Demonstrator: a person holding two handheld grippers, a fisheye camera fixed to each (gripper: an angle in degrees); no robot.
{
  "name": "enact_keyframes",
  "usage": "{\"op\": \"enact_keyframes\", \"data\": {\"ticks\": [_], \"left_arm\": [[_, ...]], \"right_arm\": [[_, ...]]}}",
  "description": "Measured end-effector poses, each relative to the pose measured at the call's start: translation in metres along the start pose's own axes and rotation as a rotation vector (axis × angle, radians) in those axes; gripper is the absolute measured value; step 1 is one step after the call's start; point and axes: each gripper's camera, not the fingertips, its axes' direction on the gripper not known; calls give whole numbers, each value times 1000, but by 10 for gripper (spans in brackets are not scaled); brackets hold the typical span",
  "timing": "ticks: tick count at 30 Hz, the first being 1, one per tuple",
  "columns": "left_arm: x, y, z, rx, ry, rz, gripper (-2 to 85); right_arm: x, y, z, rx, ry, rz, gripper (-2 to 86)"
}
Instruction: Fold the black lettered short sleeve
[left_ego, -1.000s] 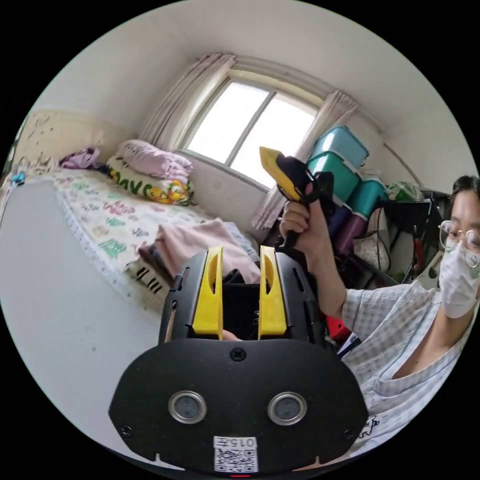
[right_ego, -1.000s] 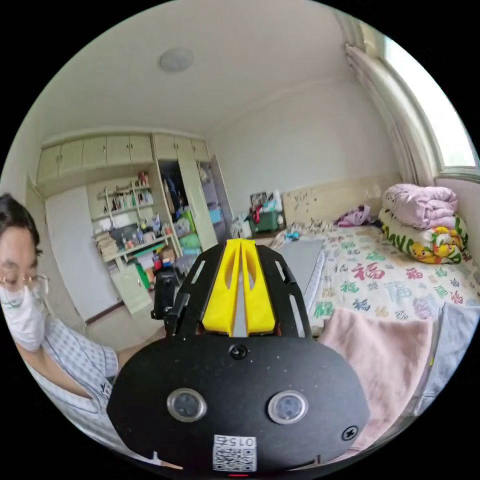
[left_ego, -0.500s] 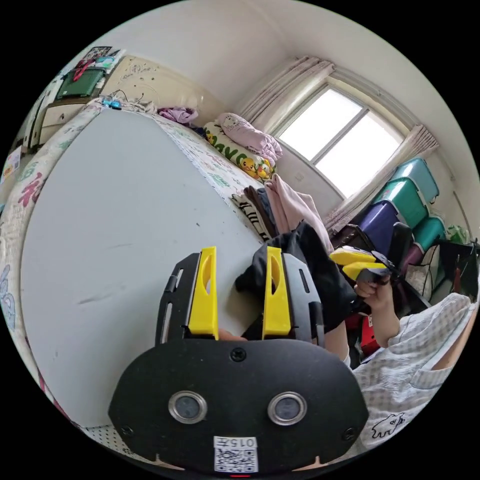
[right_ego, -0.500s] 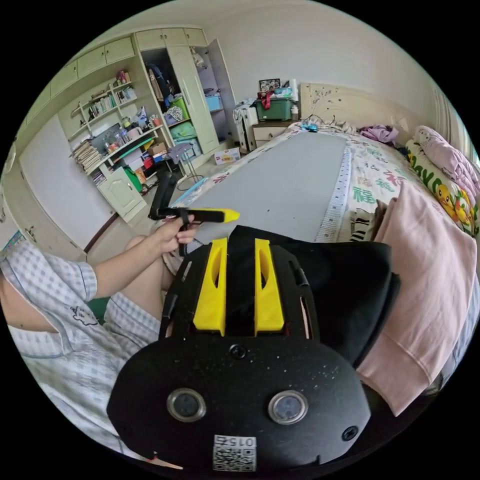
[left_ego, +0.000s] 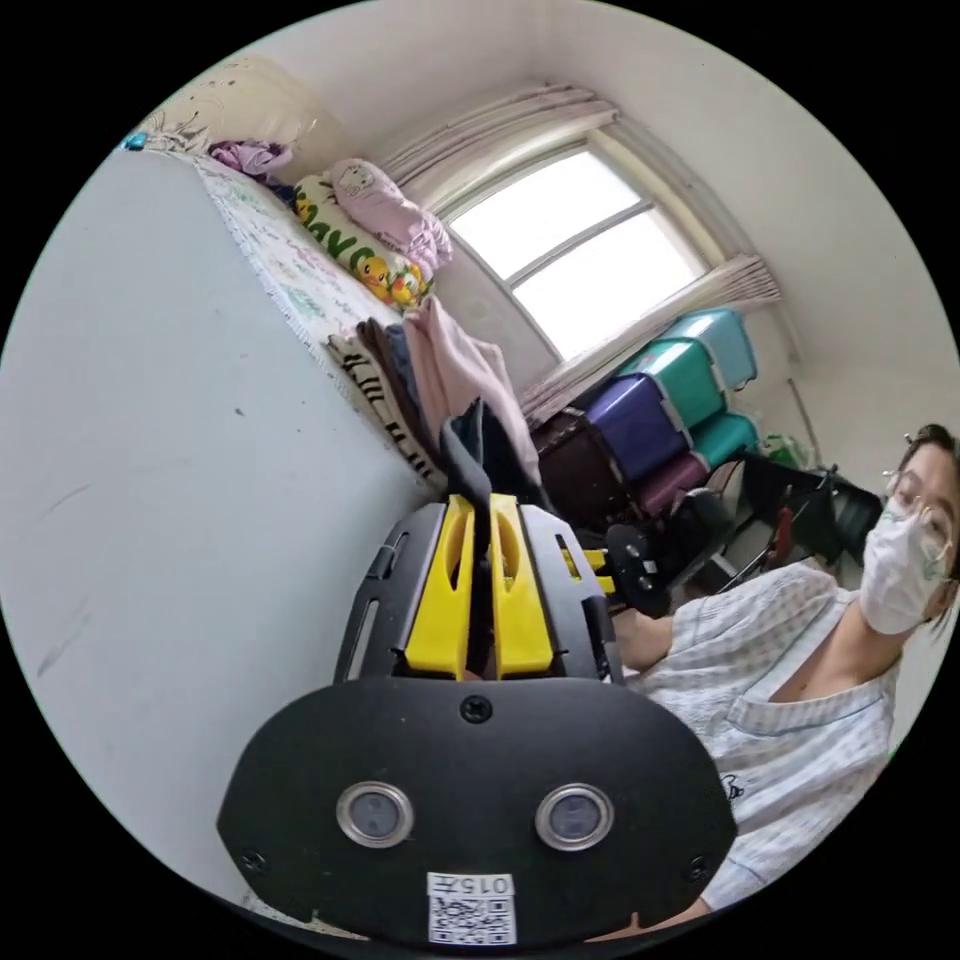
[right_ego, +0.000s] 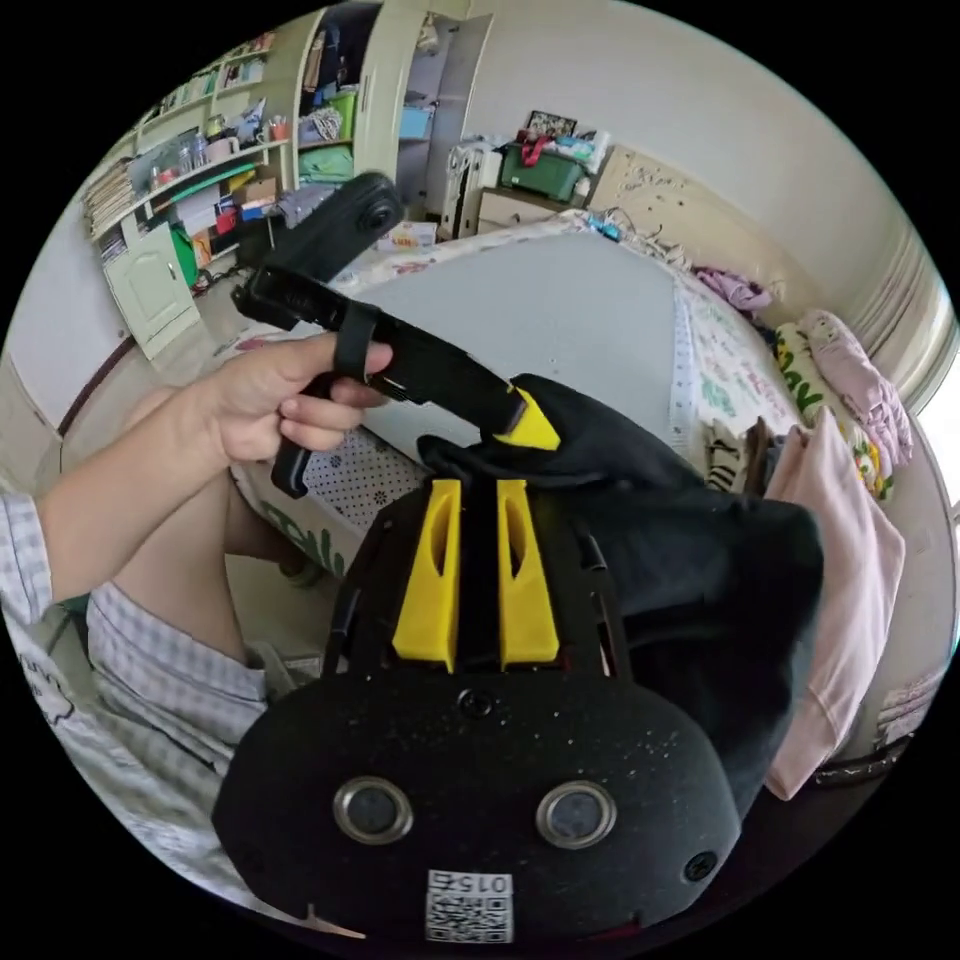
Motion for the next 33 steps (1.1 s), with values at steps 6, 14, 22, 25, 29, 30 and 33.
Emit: {"op": "enact_keyframes", "data": {"ticks": [6,14,22,25,29,30,33], "left_arm": [[56,3,-106,332,236,71,-1],[141,41,-267,747,85,127,-2],[223,163,-361,905,-213,125,-1],[235,206,-361,853,-259,80,-1],[238,216,-361,802,-340,19,-1],[224,198,-360,773,-341,-16,-1],[158,127,-372,721,-333,-174,-1]], "right_arm": [[109,34,-135,451,-507,199,10],[223,86,-261,845,-266,357,5],[245,138,-201,720,-458,501,4],[246,169,-175,649,-509,578,5],[247,169,-155,553,-563,590,5],[252,155,-150,518,-539,591,5],[284,91,-130,474,-541,621,3]]}}
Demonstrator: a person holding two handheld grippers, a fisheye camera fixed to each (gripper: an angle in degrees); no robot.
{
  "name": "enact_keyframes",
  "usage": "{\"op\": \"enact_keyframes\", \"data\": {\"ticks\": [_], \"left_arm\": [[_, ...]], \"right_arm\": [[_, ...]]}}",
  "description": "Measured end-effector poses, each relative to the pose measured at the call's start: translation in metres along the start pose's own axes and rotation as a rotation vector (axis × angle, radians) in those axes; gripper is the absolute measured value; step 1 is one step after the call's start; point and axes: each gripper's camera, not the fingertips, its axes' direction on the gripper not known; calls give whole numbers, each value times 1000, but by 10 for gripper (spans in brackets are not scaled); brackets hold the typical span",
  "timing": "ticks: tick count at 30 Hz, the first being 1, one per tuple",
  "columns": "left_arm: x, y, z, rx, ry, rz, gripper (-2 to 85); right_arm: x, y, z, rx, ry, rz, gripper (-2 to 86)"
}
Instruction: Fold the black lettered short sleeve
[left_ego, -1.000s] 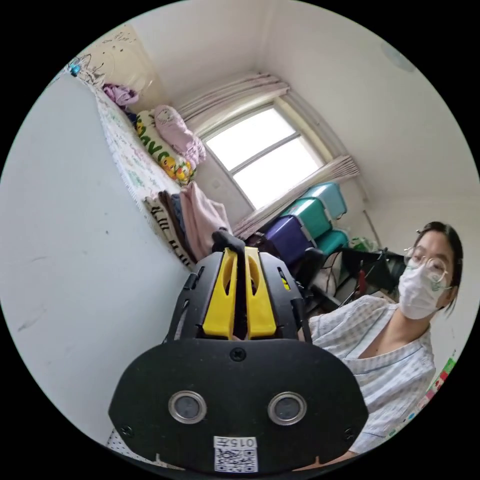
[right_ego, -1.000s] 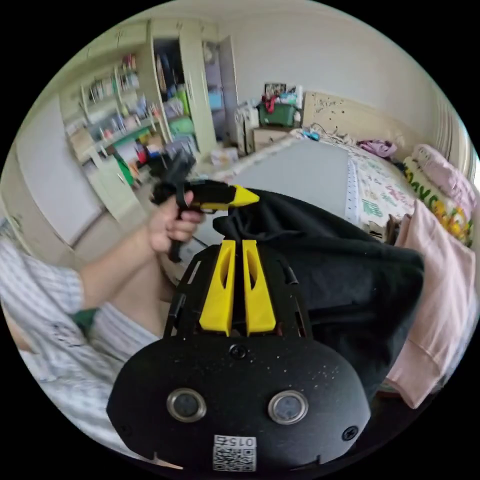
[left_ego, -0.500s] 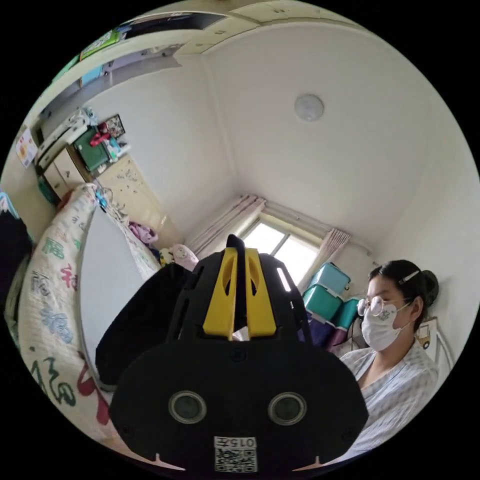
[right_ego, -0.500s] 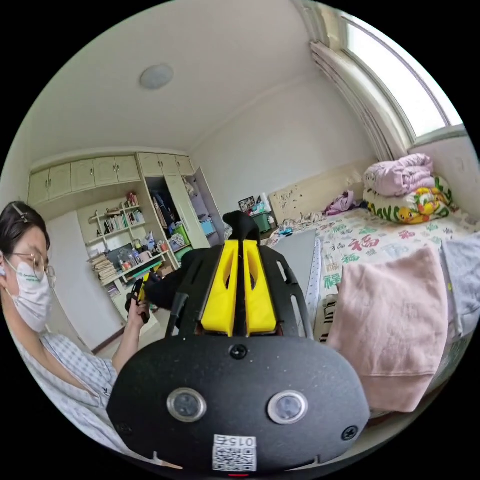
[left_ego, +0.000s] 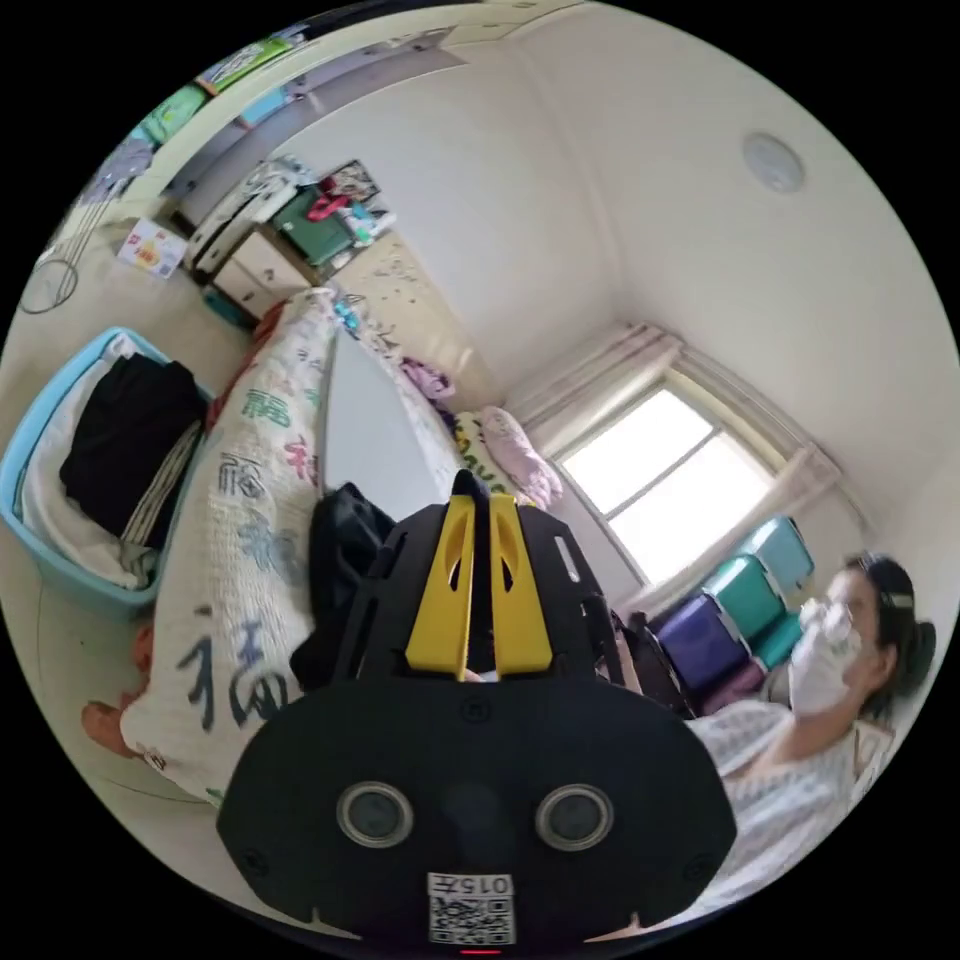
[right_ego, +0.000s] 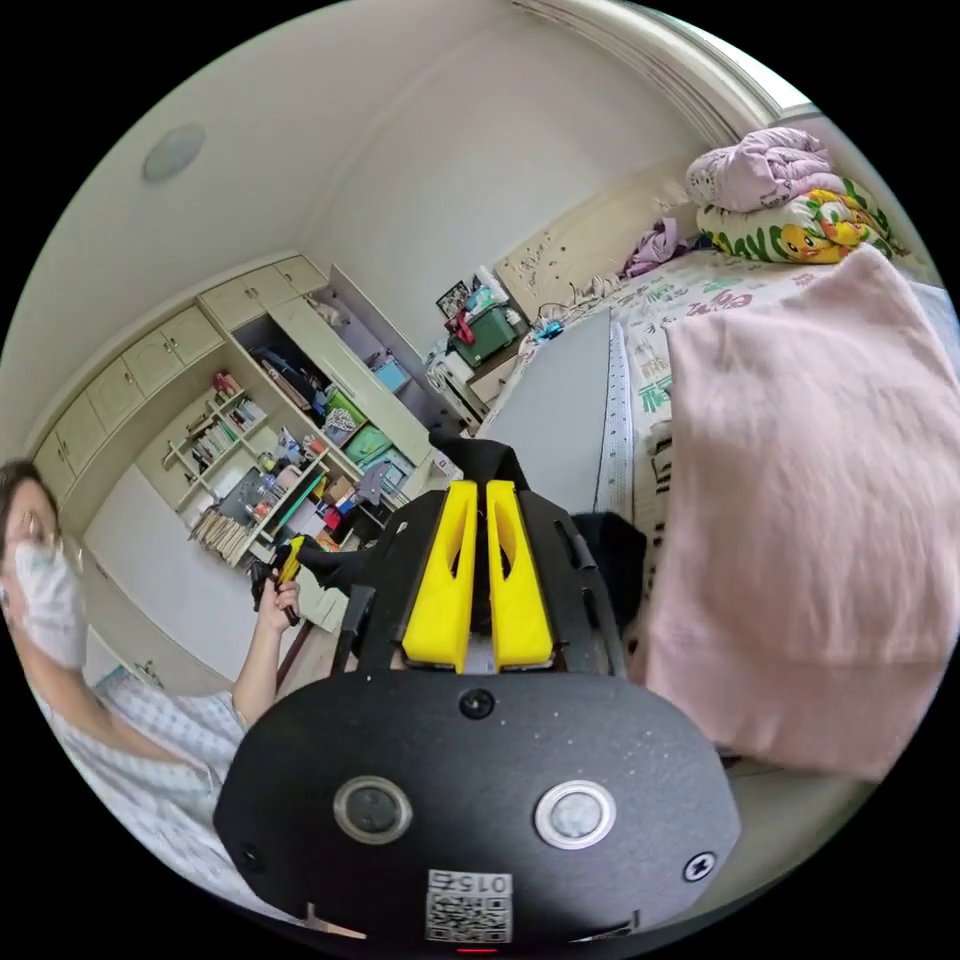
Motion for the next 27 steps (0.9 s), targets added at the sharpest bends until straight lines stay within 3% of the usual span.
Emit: {"op": "enact_keyframes", "data": {"ticks": [4,7,9,12,16,20,23,27], "left_arm": [[-16,-105,66,84,-119,-113,-3],[52,-195,95,246,-71,-37,-2],[118,-243,86,418,24,69,-2],[183,-266,66,506,102,187,-2],[213,-246,45,460,81,309,-2],[172,-158,30,301,148,356,-1],[112,-68,37,84,59,315,1],[5,41,83,-282,-144,69,3]], "right_arm": [[-44,-157,60,78,48,-25,2],[-126,-276,54,236,97,-124,1],[-177,-325,27,357,53,-167,1],[-252,-363,-12,425,45,-284,2],[-284,-320,-56,443,-61,-427,3],[-262,-219,-68,337,-33,-463,4],[-216,-102,-22,45,210,-407,6],[-163,-36,36,-272,314,-203,6]]}}
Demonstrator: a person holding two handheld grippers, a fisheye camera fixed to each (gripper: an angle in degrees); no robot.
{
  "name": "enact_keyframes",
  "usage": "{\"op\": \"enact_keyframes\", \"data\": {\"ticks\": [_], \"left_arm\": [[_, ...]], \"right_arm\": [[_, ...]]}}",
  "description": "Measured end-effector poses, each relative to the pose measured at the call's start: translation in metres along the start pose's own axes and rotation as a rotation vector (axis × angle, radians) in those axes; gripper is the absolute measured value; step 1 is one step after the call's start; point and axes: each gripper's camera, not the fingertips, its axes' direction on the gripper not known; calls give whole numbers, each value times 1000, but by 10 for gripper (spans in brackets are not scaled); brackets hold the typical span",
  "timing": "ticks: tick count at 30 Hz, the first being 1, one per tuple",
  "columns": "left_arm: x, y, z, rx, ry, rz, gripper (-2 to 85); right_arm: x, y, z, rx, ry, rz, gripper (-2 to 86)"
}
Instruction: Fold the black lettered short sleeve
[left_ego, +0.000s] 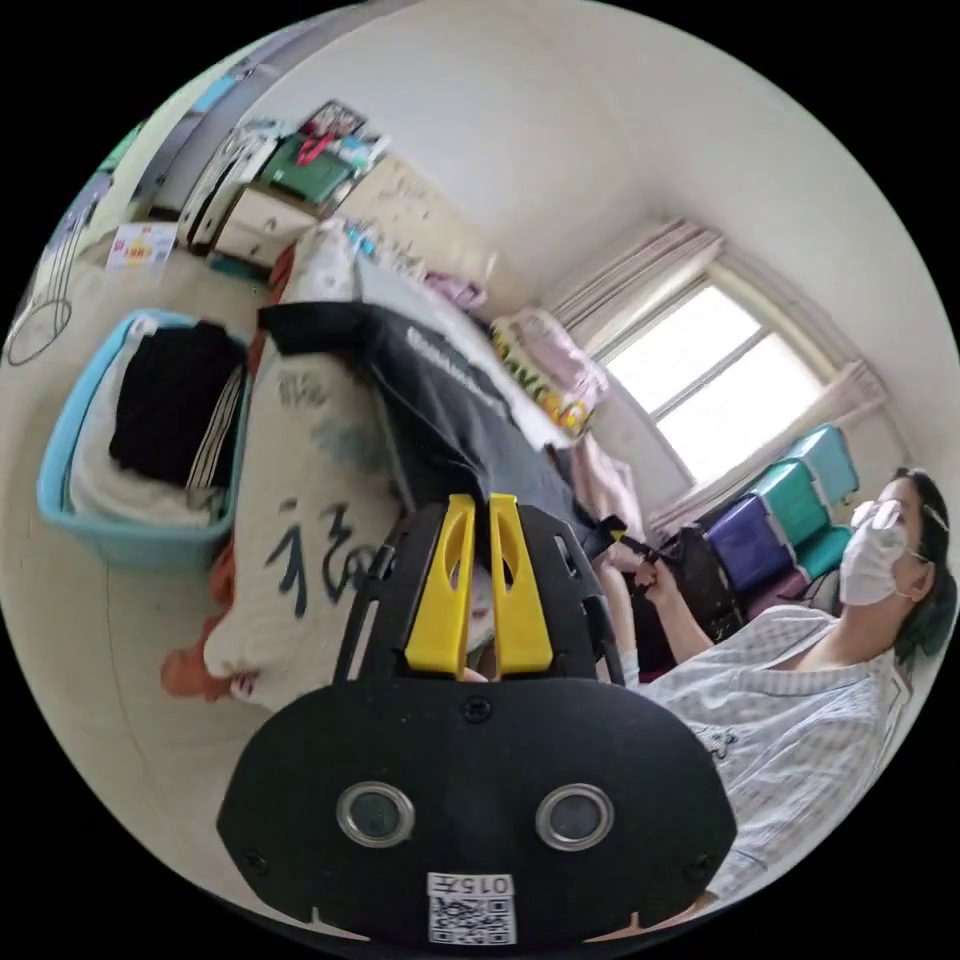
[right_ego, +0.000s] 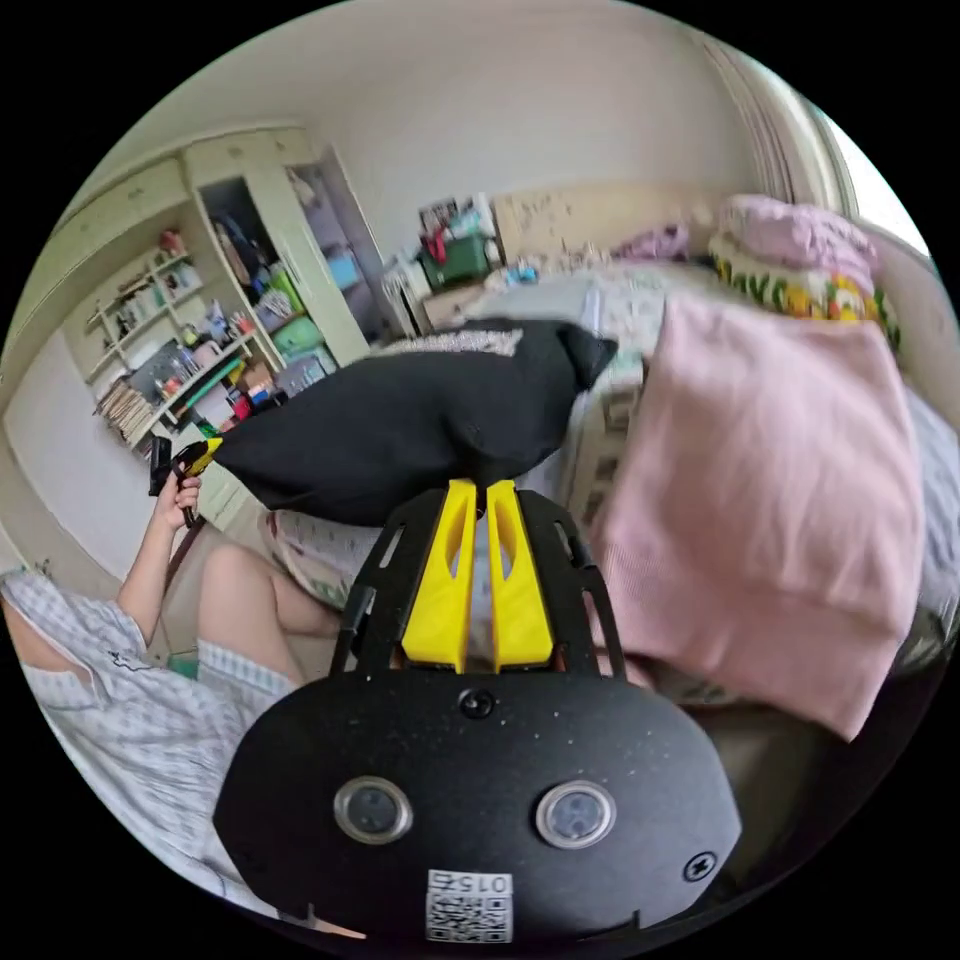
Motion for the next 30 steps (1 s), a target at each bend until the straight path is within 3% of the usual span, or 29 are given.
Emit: {"op": "enact_keyframes", "data": {"ticks": [6,10,14,19,21,25,30], "left_arm": [[4,26,75,-372,-221,38,7],[9,22,102,-486,-276,43,10],[6,25,123,-583,-318,42,17],[10,9,119,-546,-352,19,34],[27,-18,118,-451,-427,59,49],[63,-78,152,-280,-387,152,63],[88,-177,311,-282,-184,219,76]], "right_arm": [[-20,-10,15,-182,111,11,10],[-20,-28,7,-305,44,42,20],[-29,-58,-53,-242,17,47,43],[-52,-144,-132,-36,97,-87,54],[-54,-187,-138,12,120,-133,62],[-38,-299,-96,39,91,-136,73],[-6,-404,-5,-9,107,17,77]]}}
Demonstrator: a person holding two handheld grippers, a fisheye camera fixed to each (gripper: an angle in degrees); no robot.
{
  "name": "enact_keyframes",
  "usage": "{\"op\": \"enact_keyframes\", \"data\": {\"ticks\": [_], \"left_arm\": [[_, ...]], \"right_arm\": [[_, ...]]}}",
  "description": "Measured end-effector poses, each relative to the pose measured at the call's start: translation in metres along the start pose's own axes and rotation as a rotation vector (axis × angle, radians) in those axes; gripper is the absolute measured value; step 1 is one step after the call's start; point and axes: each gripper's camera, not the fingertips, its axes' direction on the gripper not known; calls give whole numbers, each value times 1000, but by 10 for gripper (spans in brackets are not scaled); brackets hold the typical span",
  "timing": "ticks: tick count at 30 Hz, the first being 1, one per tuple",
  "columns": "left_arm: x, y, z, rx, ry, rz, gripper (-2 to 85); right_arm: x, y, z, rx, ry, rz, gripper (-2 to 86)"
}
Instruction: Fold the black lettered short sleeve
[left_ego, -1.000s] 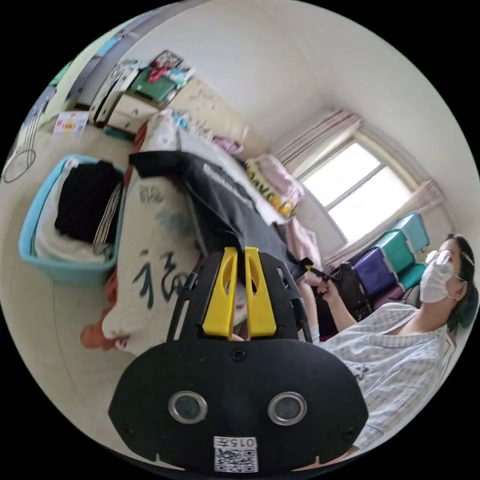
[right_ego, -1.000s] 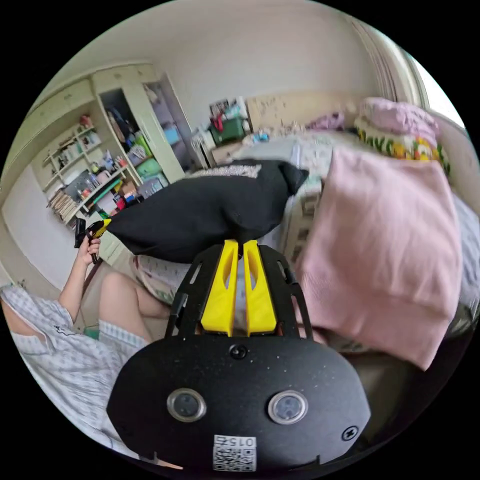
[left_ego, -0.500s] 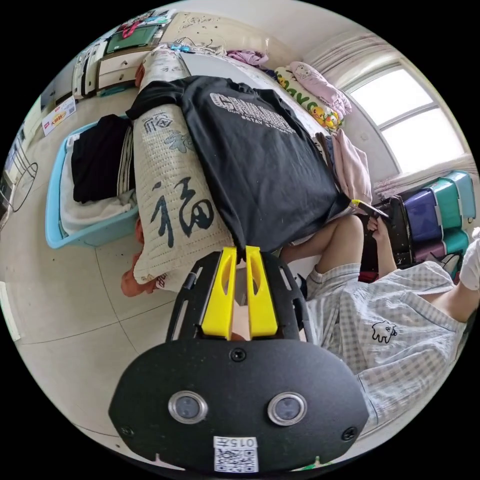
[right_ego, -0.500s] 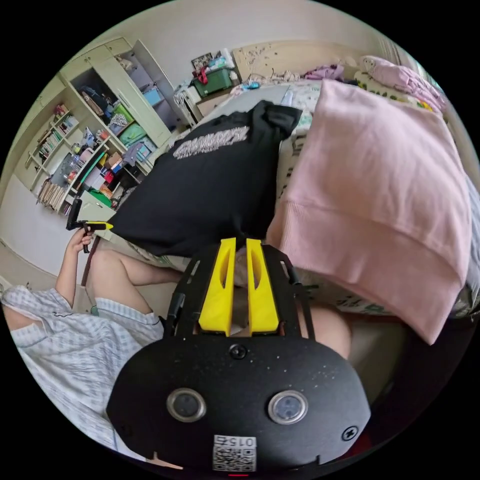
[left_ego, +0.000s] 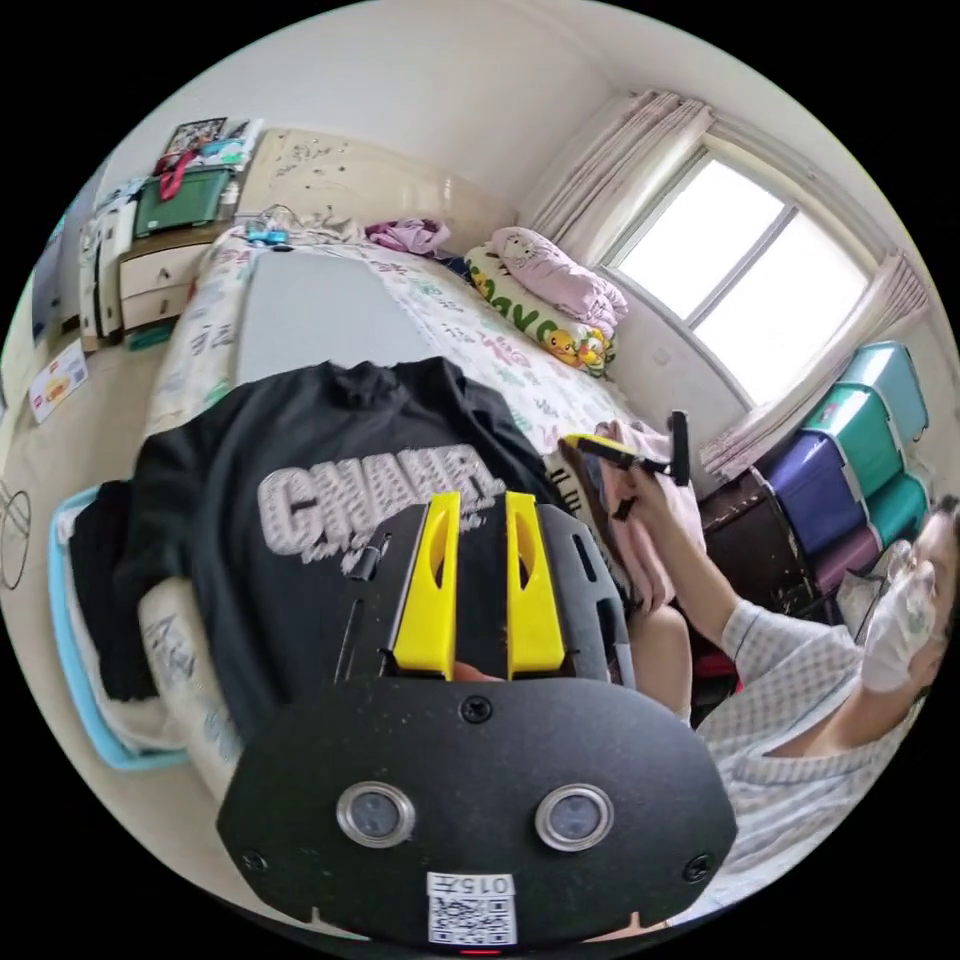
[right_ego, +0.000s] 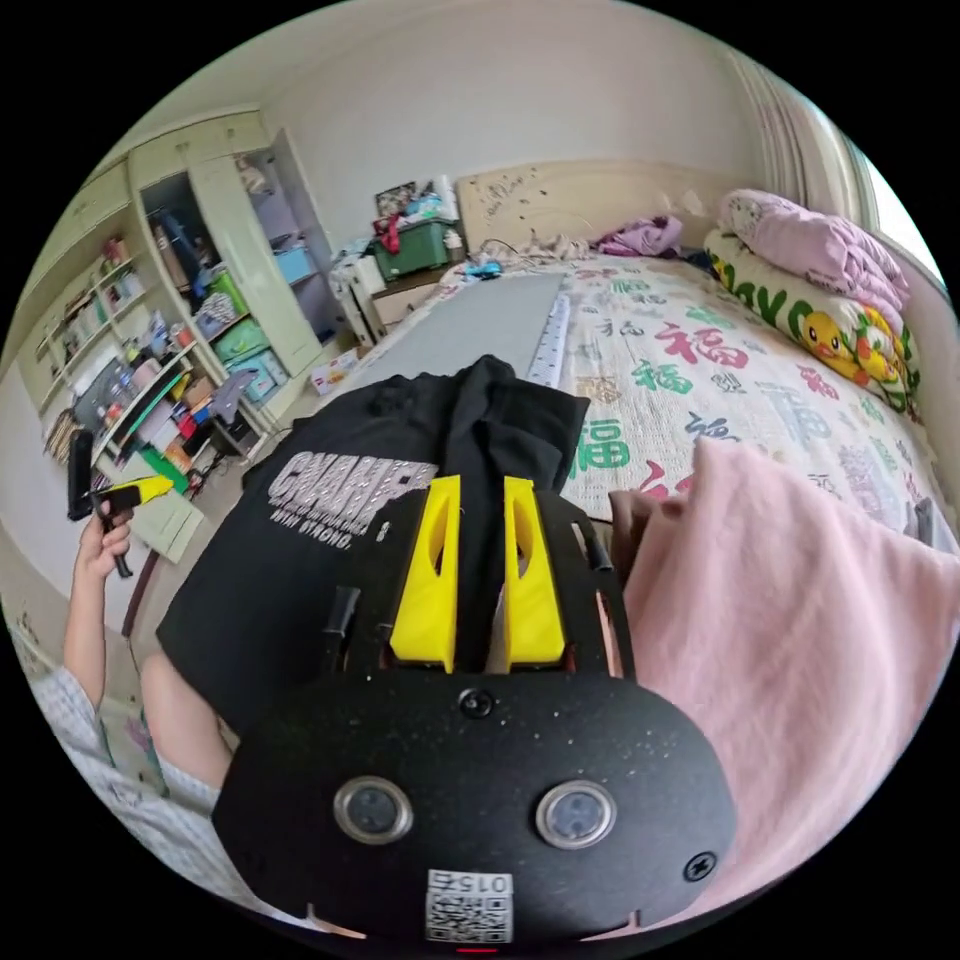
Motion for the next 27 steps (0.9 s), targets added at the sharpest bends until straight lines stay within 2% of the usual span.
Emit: {"op": "enact_keyframes", "data": {"ticks": [4,8,10,12,14,17,22,24,27], "left_arm": [[4,-89,111,-21,80,-30,81],[-6,-163,246,-101,135,-156,91],[-10,-182,292,-134,100,-205,103],[-9,-198,340,-182,-19,-215,107],[-6,-205,365,-213,-74,-210,93],[7,-214,385,-223,-115,-198,20],[69,-231,386,-60,67,-43,17],[98,-231,402,-81,174,30,48],[110,-223,403,-49,353,31,108]], "right_arm": [[22,-50,60,-53,87,127,84],[45,-63,89,-107,-34,200,84],[49,-55,95,-90,-64,188,68],[45,-51,82,-37,-95,167,25],[31,-55,64,-21,-70,107,11],[16,-55,39,18,-2,67,6],[-6,-45,-27,125,136,45,9],[-9,-40,-50,189,189,96,17],[-16,-30,-87,333,236,143,43]]}}
